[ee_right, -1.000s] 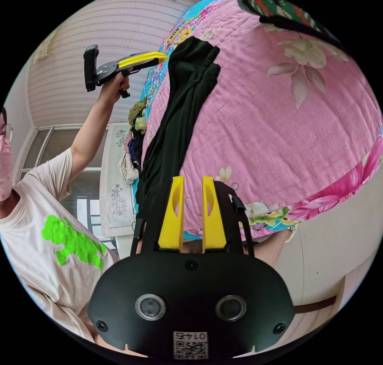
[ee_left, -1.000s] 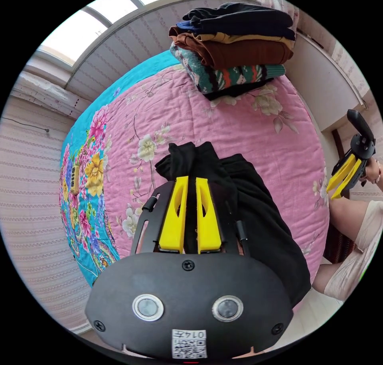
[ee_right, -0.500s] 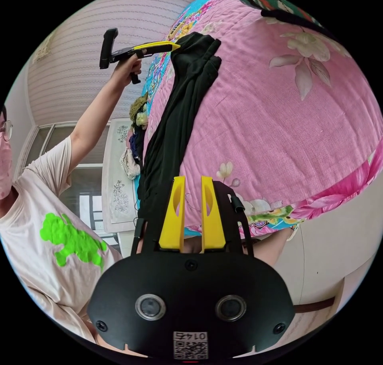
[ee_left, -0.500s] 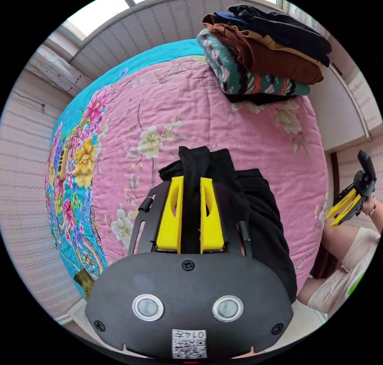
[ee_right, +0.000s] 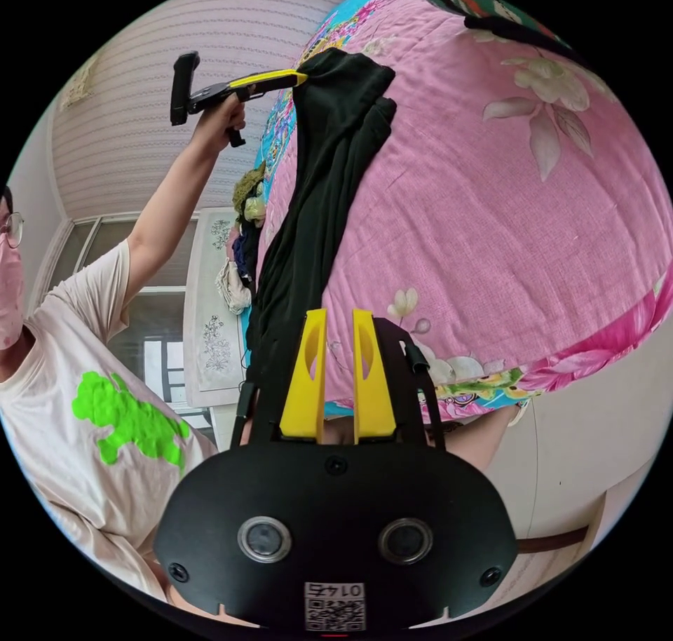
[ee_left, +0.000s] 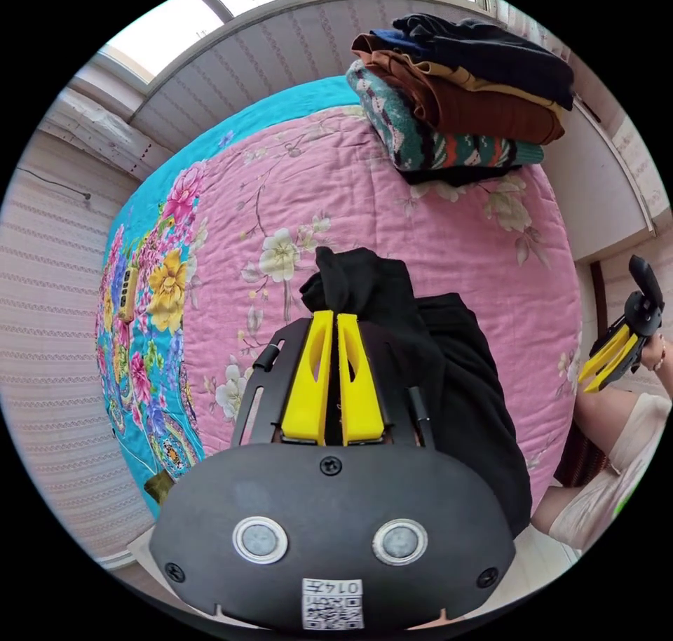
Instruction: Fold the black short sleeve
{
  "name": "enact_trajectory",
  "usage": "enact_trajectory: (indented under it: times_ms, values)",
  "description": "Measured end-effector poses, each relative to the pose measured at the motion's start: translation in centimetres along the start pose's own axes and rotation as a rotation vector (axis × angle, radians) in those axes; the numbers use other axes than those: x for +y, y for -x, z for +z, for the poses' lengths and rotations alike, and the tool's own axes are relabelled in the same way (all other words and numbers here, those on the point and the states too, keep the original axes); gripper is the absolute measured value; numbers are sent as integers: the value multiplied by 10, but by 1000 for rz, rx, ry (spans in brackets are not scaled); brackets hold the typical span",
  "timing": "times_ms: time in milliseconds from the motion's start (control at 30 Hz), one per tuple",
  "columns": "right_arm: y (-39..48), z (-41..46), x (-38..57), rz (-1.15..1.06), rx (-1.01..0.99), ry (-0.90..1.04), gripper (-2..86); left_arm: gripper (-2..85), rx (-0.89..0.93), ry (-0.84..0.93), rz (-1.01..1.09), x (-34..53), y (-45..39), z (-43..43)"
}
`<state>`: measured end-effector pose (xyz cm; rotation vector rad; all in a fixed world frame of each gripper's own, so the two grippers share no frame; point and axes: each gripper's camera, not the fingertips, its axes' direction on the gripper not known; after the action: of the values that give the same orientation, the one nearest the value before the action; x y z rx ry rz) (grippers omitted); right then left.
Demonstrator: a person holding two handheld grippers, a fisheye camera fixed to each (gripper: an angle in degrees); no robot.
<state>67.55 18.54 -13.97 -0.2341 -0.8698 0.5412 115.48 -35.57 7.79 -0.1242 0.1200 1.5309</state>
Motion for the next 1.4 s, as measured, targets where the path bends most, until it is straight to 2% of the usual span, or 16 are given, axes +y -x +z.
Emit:
enact_trajectory:
  times_ms: [233, 367, 467, 567, 600, 633, 733, 867, 1033, 1200, 1300, 1400]
  values:
    - [23, -10, -48, -33, 37, -147, 84, -10, -102, 48, -171, 48, 82, -27]
    - [32, -1, -98, -37, 116, -188, 139, -10, -55, 48, -298, 77, 119, -26]
    - [31, 16, -134, 20, 117, -156, 158, -10, -68, 51, -292, 87, 124, -26]
    - [40, 42, -160, 42, 131, -100, 145, -10, -95, 47, -267, 92, 123, -30]
    - [46, 48, -166, 56, 223, -89, 126, -10, -84, 31, -266, 94, 123, -34]
    - [51, 51, -168, 47, 291, -93, 65, -10, -78, 23, -267, 95, 123, -36]
    - [66, 34, -158, -9, 188, -146, 21, -10, -55, -14, -252, 97, 121, -48]
    - [97, -28, -108, -51, 193, -273, 13, -10, -40, -84, -159, 91, 104, -81]
    - [156, -112, -35, -43, 419, -262, 14, -10, 5, -157, -58, 72, 87, -112]
    - [169, -110, -53, -39, 536, -152, 26, -10, 29, -100, -100, 49, 100, -82]
    - [139, -87, -87, 21, 487, -75, 53, -10, -12, -20, -175, 46, 120, -45]
    - [109, -87, -84, 73, 450, -118, 56, -10, 9, 21, -248, 51, 136, -23]
